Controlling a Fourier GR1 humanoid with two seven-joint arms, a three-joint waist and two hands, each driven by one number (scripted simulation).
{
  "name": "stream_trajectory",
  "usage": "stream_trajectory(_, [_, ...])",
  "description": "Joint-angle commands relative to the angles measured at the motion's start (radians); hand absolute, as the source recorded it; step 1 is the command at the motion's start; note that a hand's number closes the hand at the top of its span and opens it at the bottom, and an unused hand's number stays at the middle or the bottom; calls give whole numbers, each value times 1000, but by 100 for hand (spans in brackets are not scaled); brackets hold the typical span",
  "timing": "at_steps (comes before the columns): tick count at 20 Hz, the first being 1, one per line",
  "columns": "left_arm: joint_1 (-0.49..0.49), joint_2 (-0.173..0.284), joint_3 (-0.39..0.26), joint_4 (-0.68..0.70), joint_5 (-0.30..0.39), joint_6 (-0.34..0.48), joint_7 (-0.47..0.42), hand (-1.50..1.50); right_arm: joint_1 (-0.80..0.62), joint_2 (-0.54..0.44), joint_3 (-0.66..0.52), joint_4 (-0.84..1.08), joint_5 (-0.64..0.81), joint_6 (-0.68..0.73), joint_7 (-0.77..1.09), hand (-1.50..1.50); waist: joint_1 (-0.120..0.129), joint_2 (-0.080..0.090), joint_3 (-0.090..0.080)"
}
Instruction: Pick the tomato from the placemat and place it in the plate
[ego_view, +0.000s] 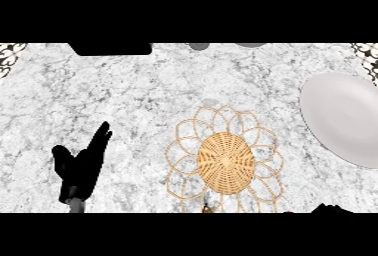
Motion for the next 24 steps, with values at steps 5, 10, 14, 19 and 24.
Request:
stream_trajectory(5, [8,-16,-27,21,3,-29,8,0,-78,-115,-271,151,-486,-157,-148,150,28,9,-6])
stream_trajectory(10, [-28,-28,-24,53,4,-31,17,0,-218,-111,-428,382,-713,-120,-279,150,40,15,-5])
stream_trajectory(14, [-31,-6,-3,44,15,-44,31,0,-296,-111,-535,558,-902,-4,-456,150,41,13,-5])
stream_trajectory(19, [-28,-17,-24,36,7,-49,43,0,-419,-72,-643,868,-1033,160,-688,150,59,17,-5])
stream_trajectory(24, [-60,-57,-38,85,-18,-29,8,0,-524,-92,-658,1194,-1056,326,-728,150,72,26,-9])
